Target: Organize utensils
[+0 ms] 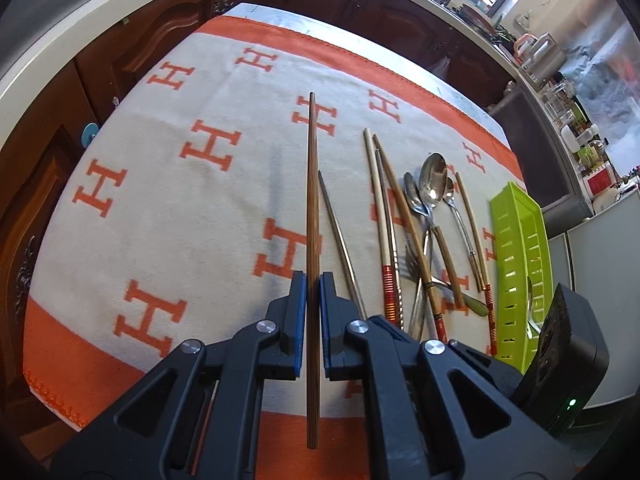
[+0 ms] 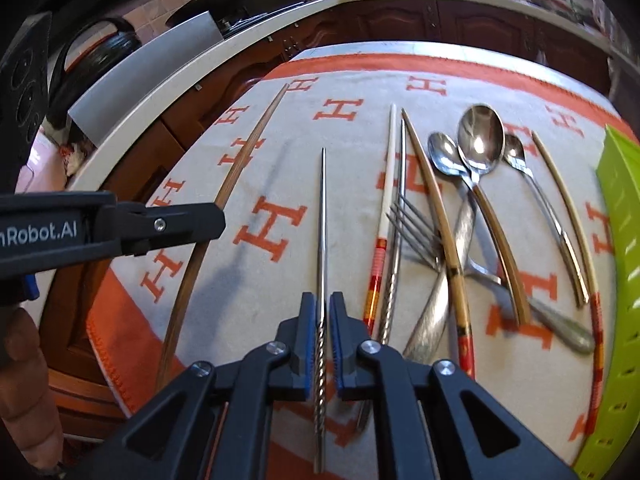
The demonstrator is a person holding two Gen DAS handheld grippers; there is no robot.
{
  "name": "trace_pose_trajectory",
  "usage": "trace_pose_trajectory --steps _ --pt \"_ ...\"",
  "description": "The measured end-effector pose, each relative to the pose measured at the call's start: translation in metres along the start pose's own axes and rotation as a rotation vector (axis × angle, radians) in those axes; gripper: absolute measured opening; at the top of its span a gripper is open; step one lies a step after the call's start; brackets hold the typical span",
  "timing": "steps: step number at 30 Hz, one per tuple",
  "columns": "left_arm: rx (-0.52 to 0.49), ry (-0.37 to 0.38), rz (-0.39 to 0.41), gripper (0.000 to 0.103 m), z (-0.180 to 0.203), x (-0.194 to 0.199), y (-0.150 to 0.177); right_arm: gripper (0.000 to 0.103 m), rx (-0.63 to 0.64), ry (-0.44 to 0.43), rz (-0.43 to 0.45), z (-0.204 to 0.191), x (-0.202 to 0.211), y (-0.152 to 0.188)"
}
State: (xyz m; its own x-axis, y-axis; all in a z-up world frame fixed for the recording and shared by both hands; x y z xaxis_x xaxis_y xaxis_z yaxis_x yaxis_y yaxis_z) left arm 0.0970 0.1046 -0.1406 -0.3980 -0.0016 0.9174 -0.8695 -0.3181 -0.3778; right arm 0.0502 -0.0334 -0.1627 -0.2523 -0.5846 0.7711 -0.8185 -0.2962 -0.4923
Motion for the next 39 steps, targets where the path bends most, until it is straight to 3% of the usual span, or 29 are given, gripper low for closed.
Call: trace_pose_trajectory --steps 5,17,20,23,25,26,32,39 --pt "0.005 0.005 0.000 0.004 -0.005 -0.001 -0.001 0.031 0.087 0.052 -0.015 -0.014 -0.008 -0.004" --pt "0.033 0.023 -0.006 0.004 -0.022 -0.004 -0.002 0.031 0.156 0.168 -0.041 -0.022 -0.019 -0.009" --pt "0.036 0.025 -0.007 0.004 -0.023 -0.005 -0.002 0.031 0.151 0.163 -0.037 -0.021 -0.019 -0.009" --pt "0.039 0.027 -0.008 0.004 -0.025 -0.005 -0.001 0.028 0.159 0.168 -0.043 -0.021 -0.019 -0.009" --pt "0.038 0.028 -0.009 0.004 -0.025 -0.005 -0.001 0.019 0.157 0.181 -0.050 -0.020 -0.019 -0.010" --pt "0.039 0.028 -0.009 0.004 -0.025 -0.005 -0.001 0.006 0.149 0.185 -0.050 -0.019 -0.018 -0.010" --pt "0.028 0.032 -0.013 0.004 -0.022 -0.003 0.001 0.005 0.049 0.109 -0.043 -0.005 -0.009 -0.013" --pt "-0.022 0.050 -0.002 0.004 -0.005 0.012 0.002 0.005 -0.073 0.033 0.066 0.014 0.035 -0.012"
Point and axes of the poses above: each gripper's, at about its wrist camera, not at the fingertips, and x roughly against the way its jaws point, z to its right, y to its underside, the point moved 2 cm from there along -x, roughly the way its jaws point, and after that the axes turned 11 degrees about -y, right-handed, at the moved point
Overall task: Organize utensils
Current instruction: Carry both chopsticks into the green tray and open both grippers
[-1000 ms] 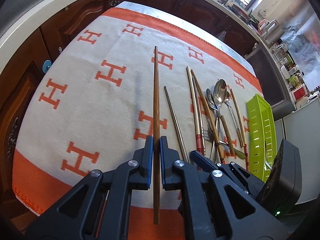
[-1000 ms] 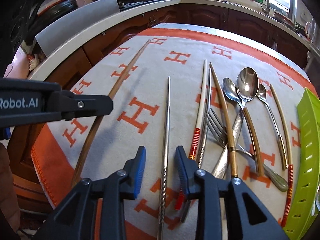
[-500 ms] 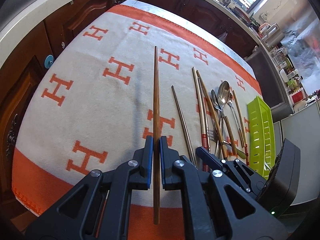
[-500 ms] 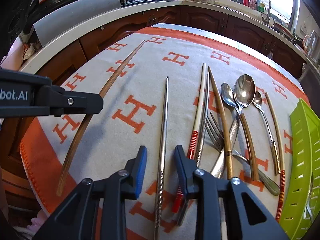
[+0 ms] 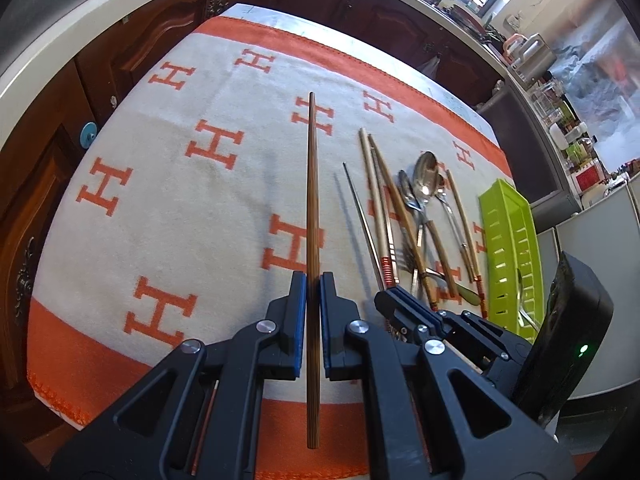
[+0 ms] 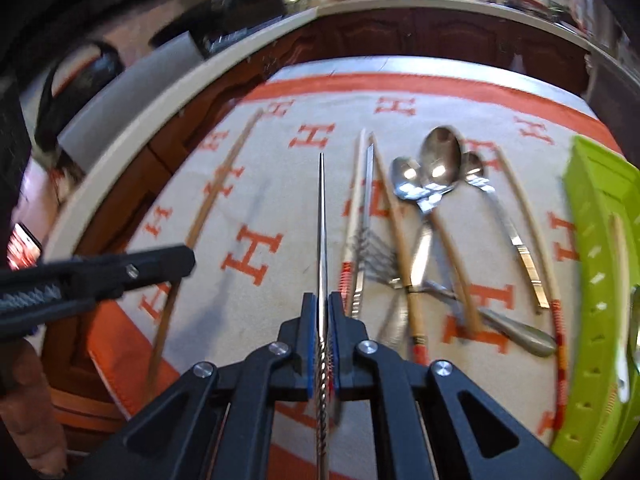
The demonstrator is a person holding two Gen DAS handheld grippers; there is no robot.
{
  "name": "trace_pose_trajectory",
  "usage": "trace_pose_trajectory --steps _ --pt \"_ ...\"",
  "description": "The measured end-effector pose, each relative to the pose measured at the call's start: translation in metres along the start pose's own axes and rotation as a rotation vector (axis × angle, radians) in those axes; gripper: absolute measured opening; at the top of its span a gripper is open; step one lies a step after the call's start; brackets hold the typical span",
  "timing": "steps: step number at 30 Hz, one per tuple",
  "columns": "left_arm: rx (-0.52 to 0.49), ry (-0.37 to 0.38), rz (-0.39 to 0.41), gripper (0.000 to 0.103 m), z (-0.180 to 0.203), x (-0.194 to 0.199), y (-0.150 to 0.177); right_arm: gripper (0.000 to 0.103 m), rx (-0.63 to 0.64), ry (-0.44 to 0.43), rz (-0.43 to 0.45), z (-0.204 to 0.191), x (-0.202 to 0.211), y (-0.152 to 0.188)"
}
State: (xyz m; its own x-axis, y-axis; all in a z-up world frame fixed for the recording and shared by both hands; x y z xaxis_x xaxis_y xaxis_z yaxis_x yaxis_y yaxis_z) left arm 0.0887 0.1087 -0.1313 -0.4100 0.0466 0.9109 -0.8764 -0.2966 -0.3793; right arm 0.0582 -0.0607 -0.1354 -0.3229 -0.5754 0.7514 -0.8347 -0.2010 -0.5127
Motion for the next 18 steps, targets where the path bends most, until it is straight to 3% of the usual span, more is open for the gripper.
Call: trace_pose_trajectory --steps 8,13,18 --pt "-0.101 0.094 -0.011 0.004 0.063 0.019 0.004 0.005 -0.113 0.057 0.150 0.041 0.084 0.002" --pt "-0.207 0.164 -0.025 0.004 0.130 0.027 0.008 0.005 -0.184 0.159 0.215 0.081 0.126 0.010" --pt "-0.290 0.221 -0.059 0.004 0.204 0.025 0.017 0.006 -0.248 0.254 0.218 0.126 0.150 0.021"
Point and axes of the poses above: each gripper's, at about its wrist camera, not at the fingertips, and x roughly against the way its jaws point, z to its right, y to its underside, the point moved 2 cm from there along -x, roughly the way its jaws point, and after that the axes turned 11 degrees about -y, right-handed, at the moved point
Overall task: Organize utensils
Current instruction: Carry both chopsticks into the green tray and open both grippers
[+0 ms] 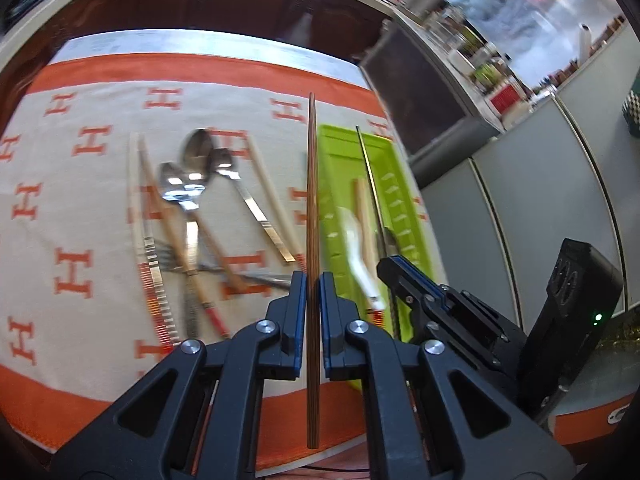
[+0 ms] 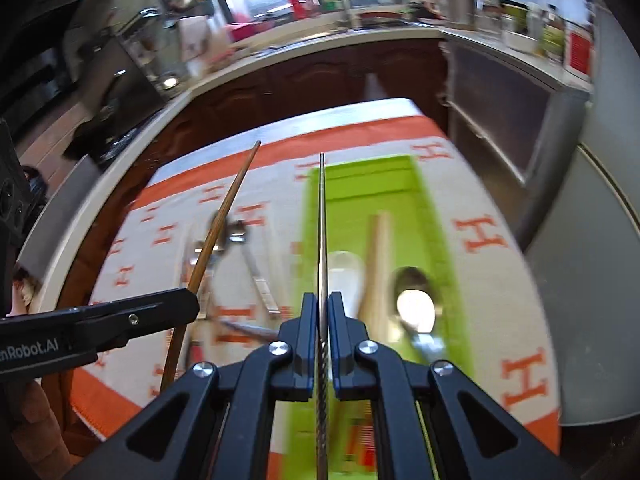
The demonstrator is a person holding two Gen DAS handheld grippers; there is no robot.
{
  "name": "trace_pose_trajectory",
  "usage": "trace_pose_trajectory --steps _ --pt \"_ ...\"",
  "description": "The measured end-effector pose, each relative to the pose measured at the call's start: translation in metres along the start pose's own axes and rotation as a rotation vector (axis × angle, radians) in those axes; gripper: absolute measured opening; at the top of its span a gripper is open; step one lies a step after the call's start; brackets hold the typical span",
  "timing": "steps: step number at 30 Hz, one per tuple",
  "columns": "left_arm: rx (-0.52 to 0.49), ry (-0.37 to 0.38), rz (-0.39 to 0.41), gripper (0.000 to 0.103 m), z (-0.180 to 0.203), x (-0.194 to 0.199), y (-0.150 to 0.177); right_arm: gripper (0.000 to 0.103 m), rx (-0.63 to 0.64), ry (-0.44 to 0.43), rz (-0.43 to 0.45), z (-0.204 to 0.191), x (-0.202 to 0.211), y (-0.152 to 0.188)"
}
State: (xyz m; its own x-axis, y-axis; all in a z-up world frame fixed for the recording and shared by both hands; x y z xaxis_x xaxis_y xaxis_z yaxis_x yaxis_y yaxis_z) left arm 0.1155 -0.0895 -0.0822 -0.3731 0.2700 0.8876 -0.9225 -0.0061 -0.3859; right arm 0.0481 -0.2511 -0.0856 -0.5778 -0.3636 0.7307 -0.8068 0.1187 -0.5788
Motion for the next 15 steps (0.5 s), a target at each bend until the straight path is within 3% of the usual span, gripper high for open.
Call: trace_pose_trajectory --steps 8,15 --pt "-0.034 0.035 -0.080 0.004 0.074 -0.049 -0.005 0.006 -0.040 0.002 -0.047 0.038 0.000 0.009" --pt "-0.020 -0.008 -0.136 0.005 0.081 -0.081 0.000 0.007 -0.087 -0.013 -0.041 0.048 0.001 0.009"
Point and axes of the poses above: each gripper's, at about its wrist camera, not at the fingertips, and x roughly against the way its jaws point, z to its right, y to its underside, the point moved 2 cm from there along -x, roughly the way its jaws point, and after that the axes turned 11 degrees about -y, right-handed, at the moved point
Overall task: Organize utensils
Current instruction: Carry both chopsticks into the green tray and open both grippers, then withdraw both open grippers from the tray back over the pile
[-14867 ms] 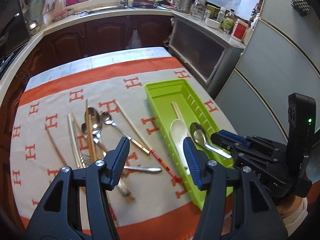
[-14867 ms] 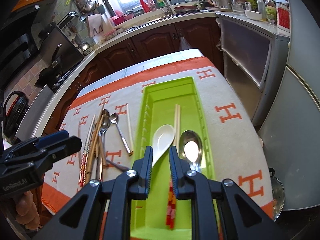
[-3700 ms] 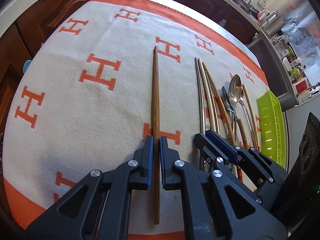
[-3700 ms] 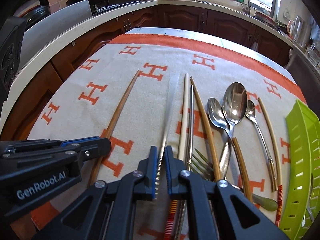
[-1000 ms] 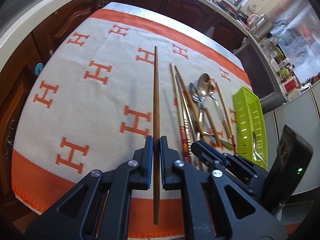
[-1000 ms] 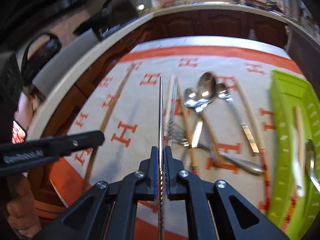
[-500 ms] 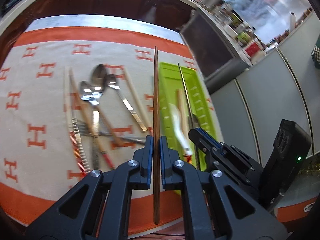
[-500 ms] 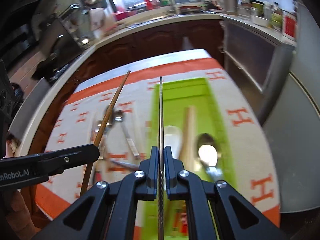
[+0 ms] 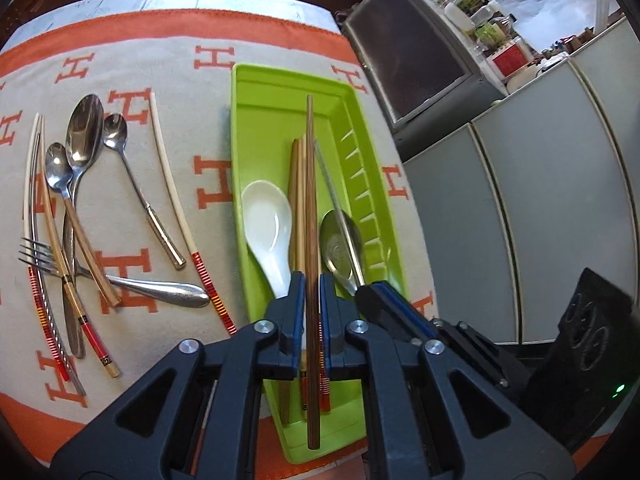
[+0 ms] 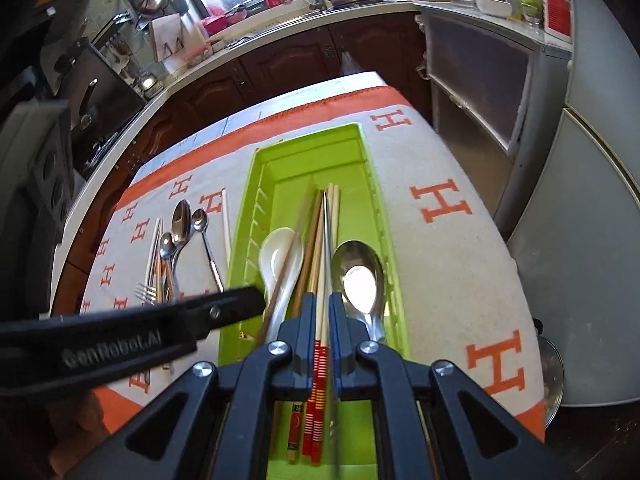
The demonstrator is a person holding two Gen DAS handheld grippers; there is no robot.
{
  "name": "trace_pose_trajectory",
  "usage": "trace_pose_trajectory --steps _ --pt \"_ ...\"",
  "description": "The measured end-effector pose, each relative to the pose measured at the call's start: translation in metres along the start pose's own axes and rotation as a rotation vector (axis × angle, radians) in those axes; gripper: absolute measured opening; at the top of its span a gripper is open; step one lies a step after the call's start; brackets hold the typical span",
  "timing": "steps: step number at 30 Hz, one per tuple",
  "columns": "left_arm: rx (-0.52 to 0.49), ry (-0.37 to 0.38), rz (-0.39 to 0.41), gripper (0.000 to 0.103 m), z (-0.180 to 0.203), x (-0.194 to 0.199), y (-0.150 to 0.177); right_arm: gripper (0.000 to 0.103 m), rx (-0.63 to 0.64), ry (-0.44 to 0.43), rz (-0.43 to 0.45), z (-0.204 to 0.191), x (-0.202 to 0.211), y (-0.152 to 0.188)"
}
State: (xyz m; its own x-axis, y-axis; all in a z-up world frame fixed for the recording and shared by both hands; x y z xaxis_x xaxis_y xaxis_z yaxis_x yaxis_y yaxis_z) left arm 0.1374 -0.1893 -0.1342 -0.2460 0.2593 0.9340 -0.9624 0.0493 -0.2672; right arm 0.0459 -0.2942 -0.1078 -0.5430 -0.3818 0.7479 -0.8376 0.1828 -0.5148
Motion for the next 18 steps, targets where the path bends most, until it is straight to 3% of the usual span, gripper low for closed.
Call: trace_pose_trajectory --steps 3,5,10,18 --pt "-0.009 -0.038 -0.016 0.006 -0.002 -0.004 0.005 0.007 -0.015 0.005 0.011 0.001 0.003 0.000" --pt "-0.025 -0.055 -0.020 0.013 -0.002 0.000 0.011 0.007 -0.013 0.009 0.017 0.000 0.005 0.001" --pt "-0.047 -0.097 0.050 0.047 -0.013 0.027 0.023 0.010 -0.027 0.007 0.035 -0.002 0.011 0.003" --pt "-0.056 -0.120 0.110 0.052 -0.032 0.058 0.036 0.011 -0.026 0.016 0.048 -0.012 0.020 0.008"
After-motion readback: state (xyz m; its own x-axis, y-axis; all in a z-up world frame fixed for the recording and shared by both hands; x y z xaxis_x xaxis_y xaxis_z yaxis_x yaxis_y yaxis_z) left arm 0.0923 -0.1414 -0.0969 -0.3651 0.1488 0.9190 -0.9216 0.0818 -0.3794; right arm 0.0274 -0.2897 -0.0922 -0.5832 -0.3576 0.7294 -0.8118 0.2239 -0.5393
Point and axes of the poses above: each gripper's, at about its wrist camera, not at the fingertips, and x roughly against the way its jaws point, z to its right, y to its underside, the point moved 2 cm from there along -x, roughly the way its jaws point, and after that the axes turned 11 degrees about -y, right-handed, at the moved point
